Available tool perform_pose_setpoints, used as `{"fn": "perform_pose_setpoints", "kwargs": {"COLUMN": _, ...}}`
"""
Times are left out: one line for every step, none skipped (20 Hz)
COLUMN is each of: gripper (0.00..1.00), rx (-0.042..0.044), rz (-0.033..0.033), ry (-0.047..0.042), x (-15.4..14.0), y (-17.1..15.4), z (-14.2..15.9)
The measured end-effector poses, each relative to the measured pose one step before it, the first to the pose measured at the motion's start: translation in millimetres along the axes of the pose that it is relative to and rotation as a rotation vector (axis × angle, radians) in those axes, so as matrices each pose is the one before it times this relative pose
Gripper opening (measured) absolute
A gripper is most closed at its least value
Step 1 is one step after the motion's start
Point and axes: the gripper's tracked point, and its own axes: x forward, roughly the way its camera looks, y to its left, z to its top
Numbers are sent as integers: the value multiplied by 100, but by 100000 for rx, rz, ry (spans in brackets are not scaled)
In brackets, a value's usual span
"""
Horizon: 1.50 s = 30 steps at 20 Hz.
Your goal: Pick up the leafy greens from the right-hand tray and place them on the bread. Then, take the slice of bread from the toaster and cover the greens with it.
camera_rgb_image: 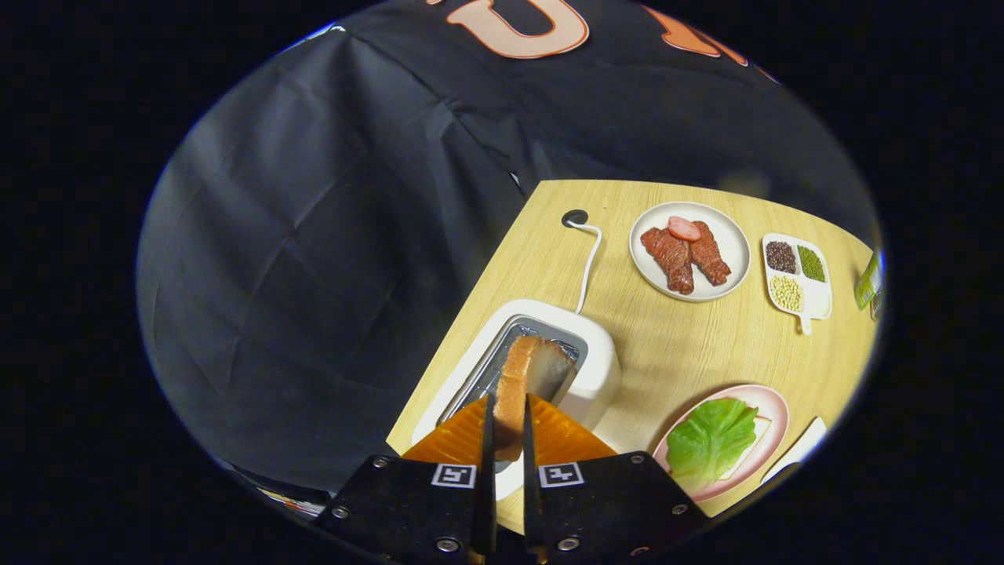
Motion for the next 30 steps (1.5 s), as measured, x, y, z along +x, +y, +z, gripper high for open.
{"fn": "perform_pose_setpoints", "kwargs": {"gripper": 15, "rx": -181, "rz": 1423, "ry": -427, "x": -329, "y": 86, "z": -64}}
{"fn": "perform_pose_setpoints", "kwargs": {"gripper": 15, "rx": -27, "rz": 966, "ry": -804, "x": -469, "y": 58, "z": 18}}
{"fn": "perform_pose_setpoints", "kwargs": {"gripper": 15, "rx": -335, "rz": 950, "ry": -755, "x": -367, "y": -40, "z": 42}}
{"fn": "perform_pose_setpoints", "kwargs": {"gripper": 15, "rx": 184, "rz": 1022, "ry": -1154, "x": -533, "y": 36, "z": -37}}
{"fn": "perform_pose_setpoints", "kwargs": {"gripper": 15, "rx": 249, "rz": 1145, "ry": -1252, "x": -483, "y": 24, "z": 163}}
{"fn": "perform_pose_setpoints", "kwargs": {"gripper": 15, "rx": 348, "rz": 1287, "ry": -1181, "x": -518, "y": -50, "z": 89}}
{"fn": "perform_pose_setpoints", "kwargs": {"gripper": 15, "rx": 50, "rz": 515, "ry": -537, "x": -473, "y": -217, "z": -11}}
{"fn": "perform_pose_setpoints", "kwargs": {"gripper": 15, "rx": -23, "rz": 296, "ry": -799, "x": -594, "y": -438, "z": -62}}
{"fn": "perform_pose_setpoints", "kwargs": {"gripper": 15, "rx": 512, "rz": 740, "ry": -598, "x": -457, "y": -272, "z": -30}}
{"fn": "perform_pose_setpoints", "kwargs": {"gripper": 15, "rx": 605, "rz": 952, "ry": -1027, "x": -617, "y": -183, "z": 15}}
{"fn": "perform_pose_setpoints", "kwargs": {"gripper": 15, "rx": 407, "rz": 2020, "ry": -1028, "x": -538, "y": -10, "z": 87}}
{"fn": "perform_pose_setpoints", "kwargs": {"gripper": 15, "rx": 121, "rz": 1424, "ry": -928, "x": -561, "y": -64, "z": 49}}
{"fn": "perform_pose_setpoints", "kwargs": {"gripper": 15, "rx": -833, "rz": 279, "ry": -1223, "x": -445, "y": -406, "z": 125}}
{"fn": "perform_pose_setpoints", "kwargs": {"gripper": 15, "rx": -752, "rz": 1525, "ry": -1141, "x": -584, "y": -198, "z": 98}}
{"fn": "perform_pose_setpoints", "kwargs": {"gripper": 15, "rx": 730, "rz": 2485, "ry": -884, "x": -428, "y": 71, "z": -49}}
{"fn": "perform_pose_setpoints", "kwargs": {"gripper": 15, "rx": 158, "rz": 1561, "ry": -891, "x": -430, "y": -66, "z": -121}}
{"fn": "perform_pose_setpoints", "kwargs": {"gripper": 15, "rx": -259, "rz": 267, "ry": -1122, "x": -451, "y": -445, "z": 113}}
{"fn": "perform_pose_setpoints", "kwargs": {"gripper": 15, "rx": -239, "rz": 226, "ry": -868, "x": -555, "y": -359, "z": -105}}
{"fn": "perform_pose_setpoints", "kwargs": {"gripper": 15, "rx": 267, "rz": 516, "ry": -634, "x": -392, "y": -280, "z": -79}}
{"fn": "perform_pose_setpoints", "kwargs": {"gripper": 14, "rx": 939, "rz": 1004, "ry": -654, "x": -599, "y": -353, "z": -236}}
{"fn": "perform_pose_setpoints", "kwargs": {"gripper": 15, "rx": 1088, "rz": 527, "ry": -744, "x": -307, "y": -614, "z": -184}}
{"fn": "perform_pose_setpoints", "kwargs": {"gripper": 15, "rx": 851, "rz": 295, "ry": -634, "x": -190, "y": -734, "z": -232}}
{"fn": "perform_pose_setpoints", "kwargs": {"gripper": 15, "rx": 986, "rz": -143, "ry": -275, "x": -361, "y": -802, "z": -179}}
{"fn": "perform_pose_setpoints", "kwargs": {"gripper": 15, "rx": 1171, "rz": 242, "ry": -494, "x": -381, "y": -508, "z": -333}}
{"fn": "perform_pose_setpoints", "kwargs": {"gripper": 15, "rx": 1090, "rz": -23, "ry": -313, "x": -230, "y": -610, "z": -261}}
{"fn": "perform_pose_setpoints", "kwargs": {"gripper": 15, "rx": 1116, "rz": 328, "ry": -573, "x": -510, "y": -467, "z": -265}}
{"fn": "perform_pose_setpoints", "kwargs": {"gripper": 15, "rx": 926, "rz": 128, "ry": -435, "x": -242, "y": -497, "z": -182}}
{"fn": "perform_pose_setpoints", "kwargs": {"gripper": 15, "rx": 983, "rz": 202, "ry": -677, "x": -375, "y": -536, "z": -197}}
{"fn": "perform_pose_setpoints", "kwargs": {"gripper": 15, "rx": 427, "rz": 162, "ry": -260, "x": -242, "y": -571, "z": -234}}
{"fn": "perform_pose_setpoints", "kwargs": {"gripper": 15, "rx": 837, "rz": -226, "ry": -548, "x": -264, "y": -588, "z": -365}}
